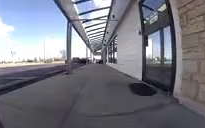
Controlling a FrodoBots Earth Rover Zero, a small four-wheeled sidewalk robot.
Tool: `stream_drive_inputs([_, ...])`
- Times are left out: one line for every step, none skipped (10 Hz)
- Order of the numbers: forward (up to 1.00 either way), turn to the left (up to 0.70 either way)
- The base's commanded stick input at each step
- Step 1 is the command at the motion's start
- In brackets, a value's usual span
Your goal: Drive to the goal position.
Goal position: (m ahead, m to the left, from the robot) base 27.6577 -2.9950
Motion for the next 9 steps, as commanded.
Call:
stream_drive_inputs([0.85,0.27])
stream_drive_inputs([0.85,0.07])
stream_drive_inputs([0.85,0.00])
stream_drive_inputs([0.85,0.00])
stream_drive_inputs([0.85,0.00])
stream_drive_inputs([0.85,0.00])
stream_drive_inputs([0.85,0.00])
stream_drive_inputs([0.85,0.00])
stream_drive_inputs([0.85,0.00])
